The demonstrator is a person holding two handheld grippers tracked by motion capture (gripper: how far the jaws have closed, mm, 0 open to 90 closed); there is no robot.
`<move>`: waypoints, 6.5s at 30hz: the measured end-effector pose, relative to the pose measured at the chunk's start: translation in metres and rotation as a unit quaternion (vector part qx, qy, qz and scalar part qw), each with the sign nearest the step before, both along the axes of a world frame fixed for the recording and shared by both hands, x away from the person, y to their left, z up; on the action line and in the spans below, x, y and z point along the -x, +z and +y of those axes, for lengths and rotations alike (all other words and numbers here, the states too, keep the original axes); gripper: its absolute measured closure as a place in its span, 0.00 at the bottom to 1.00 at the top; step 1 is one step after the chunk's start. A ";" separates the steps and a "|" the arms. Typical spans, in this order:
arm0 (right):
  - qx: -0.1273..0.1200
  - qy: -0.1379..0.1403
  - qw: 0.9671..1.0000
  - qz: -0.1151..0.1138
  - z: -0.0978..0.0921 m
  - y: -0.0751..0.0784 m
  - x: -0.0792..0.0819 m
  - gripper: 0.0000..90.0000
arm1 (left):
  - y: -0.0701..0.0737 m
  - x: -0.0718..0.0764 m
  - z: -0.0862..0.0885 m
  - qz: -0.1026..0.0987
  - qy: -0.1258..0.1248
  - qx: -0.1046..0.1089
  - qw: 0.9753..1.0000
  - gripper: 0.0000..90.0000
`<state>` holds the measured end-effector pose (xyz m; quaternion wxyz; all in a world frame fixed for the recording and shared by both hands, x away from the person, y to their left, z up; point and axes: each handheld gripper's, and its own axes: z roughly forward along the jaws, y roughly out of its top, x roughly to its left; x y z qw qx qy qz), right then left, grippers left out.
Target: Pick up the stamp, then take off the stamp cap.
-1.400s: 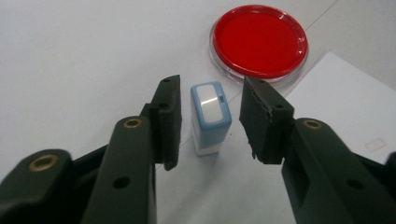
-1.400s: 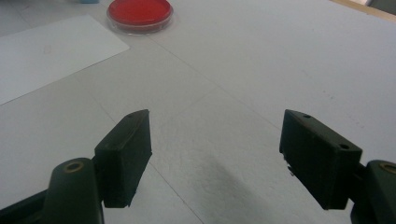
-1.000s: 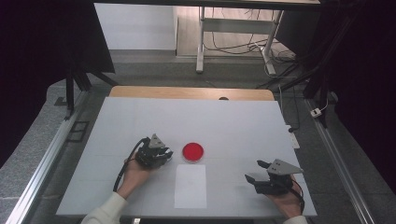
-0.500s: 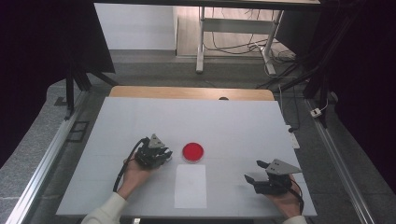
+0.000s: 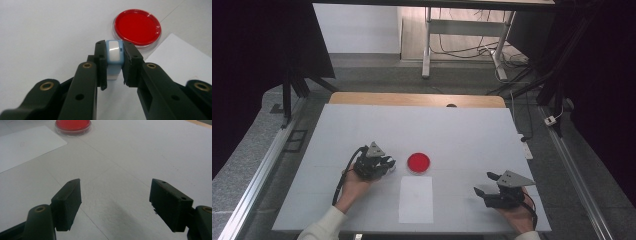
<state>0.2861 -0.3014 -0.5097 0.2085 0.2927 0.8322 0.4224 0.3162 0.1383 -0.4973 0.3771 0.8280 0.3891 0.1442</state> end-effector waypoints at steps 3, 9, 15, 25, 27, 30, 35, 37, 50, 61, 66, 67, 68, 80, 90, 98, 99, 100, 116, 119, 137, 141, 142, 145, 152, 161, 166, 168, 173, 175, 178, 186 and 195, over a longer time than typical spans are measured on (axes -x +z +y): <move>0.001 0.000 1.000 0.000 0.000 0.000 0.000 0.28 | 0.003 0.001 0.001 -0.002 -0.001 0.008 1.000 0.83; 0.000 0.000 1.000 0.000 0.000 0.000 0.000 0.28 | 0.007 0.003 0.002 -0.005 -0.005 0.022 1.000 0.83; -0.003 0.001 1.000 -0.002 0.001 0.001 0.001 0.28 | 0.014 0.007 0.007 -0.009 -0.007 0.052 0.999 0.83; -0.003 -0.007 1.000 -0.009 0.000 0.002 0.002 0.28 | 0.028 0.014 0.018 -0.017 -0.015 0.098 0.995 0.83; 0.007 -0.011 1.000 -0.013 0.001 0.001 0.002 0.28 | 0.029 0.014 0.019 -0.018 -0.016 0.107 0.994 0.83; 0.008 -0.014 1.000 -0.011 0.000 0.000 0.001 0.28 | 0.030 0.015 0.021 -0.014 -0.020 0.122 0.992 0.83; 0.004 -0.024 1.000 -0.016 -0.001 0.001 0.001 0.29 | 0.034 0.020 0.022 -0.018 -0.030 0.133 0.991 0.83; 0.001 -0.030 0.999 -0.018 -0.001 0.001 0.001 0.29 | 0.036 0.022 0.022 -0.019 -0.034 0.140 0.989 0.83; -0.005 -0.035 0.999 -0.020 -0.002 0.000 0.002 0.29 | 0.050 0.031 0.017 -0.040 -0.048 0.175 0.983 0.83; 0.000 -0.027 0.999 -0.024 0.002 0.000 0.003 0.29 | 0.055 0.038 0.001 -0.040 -0.078 0.193 0.977 0.83; -0.002 -0.028 0.999 -0.027 0.003 0.001 0.005 0.29 | 0.055 0.040 -0.010 -0.042 -0.090 0.190 0.977 0.83; -0.003 -0.028 0.999 -0.028 0.003 0.001 0.005 0.29 | 0.055 0.041 -0.012 -0.044 -0.092 0.188 0.977 0.83; -0.005 -0.027 0.999 -0.029 0.003 0.001 0.005 0.29 | 0.055 0.041 -0.014 -0.044 -0.094 0.186 0.977 0.83; -0.009 -0.027 0.999 -0.031 0.004 0.001 0.005 0.29 | 0.054 0.043 -0.022 -0.043 -0.108 0.183 0.976 0.83; -0.011 -0.027 0.999 -0.045 0.006 0.002 0.006 0.29 | 0.053 0.042 -0.021 -0.041 -0.103 0.183 0.977 0.83; -0.016 -0.020 0.999 -0.046 0.010 0.003 0.007 0.29 | 0.051 0.040 -0.020 -0.039 -0.100 0.182 0.977 0.83; -0.016 -0.020 0.998 -0.050 0.010 0.004 0.007 0.29 | 0.051 0.040 -0.020 -0.039 -0.099 0.182 0.977 0.83; -0.015 -0.021 0.998 -0.054 0.011 0.004 0.007 0.29 | 0.050 0.040 -0.020 -0.039 -0.099 0.182 0.978 0.83; -0.033 -0.007 0.998 -0.054 0.023 0.008 0.011 0.30 | 0.047 0.039 -0.022 -0.033 -0.100 0.179 0.978 0.83; -0.033 -0.005 0.998 -0.052 0.025 0.008 0.011 0.30 | 0.047 0.039 -0.022 -0.033 -0.100 0.179 0.978 0.83; -0.032 0.010 0.998 -0.050 0.040 0.008 0.011 0.31 | 0.045 0.037 -0.022 -0.030 -0.098 0.179 0.978 0.83; -0.046 0.016 0.998 -0.043 0.043 0.008 0.012 0.31 | 0.045 0.037 -0.023 -0.029 -0.098 0.180 0.978 0.83; -0.053 0.016 0.997 -0.045 0.043 0.009 0.012 0.31 | 0.045 0.037 -0.023 -0.029 -0.098 0.180 0.978 0.83; -0.060 0.019 0.997 -0.045 0.045 0.012 0.013 0.31 | 0.045 0.037 -0.023 -0.028 -0.098 0.179 0.979 0.83; -0.055 0.025 0.997 -0.047 0.051 0.011 0.013 0.32 | 0.043 0.035 -0.024 -0.027 -0.097 0.177 0.979 0.83; -0.060 0.030 0.997 -0.048 0.059 0.014 0.013 0.32 | 0.040 0.033 -0.024 -0.022 -0.093 0.176 0.980 0.83; -0.057 0.032 0.997 -0.047 0.065 0.014 0.012 0.33 | 0.039 0.033 -0.024 -0.021 -0.093 0.176 0.980 0.83; -0.057 0.034 0.997 -0.047 0.068 0.013 0.011 0.33 | 0.039 0.033 -0.025 -0.021 -0.093 0.177 0.980 0.83; -0.048 0.039 0.997 -0.047 0.076 0.012 0.012 0.33 | 0.037 0.033 -0.026 -0.019 -0.095 0.176 0.980 0.83; -0.049 0.041 0.997 -0.047 0.078 0.012 0.012 0.33 | 0.037 0.033 -0.026 -0.018 -0.096 0.175 0.980 0.83; -0.047 0.042 0.997 -0.048 0.082 0.012 0.011 0.33 | 0.036 0.033 -0.027 -0.017 -0.096 0.174 0.980 0.83; -0.039 0.049 0.997 -0.044 0.097 0.008 0.010 0.33 | 0.035 0.033 -0.027 -0.018 -0.091 0.174 0.980 0.83; -0.042 0.064 0.996 -0.044 0.113 0.008 0.011 0.33 | 0.033 0.033 -0.028 -0.017 -0.089 0.172 0.981 0.83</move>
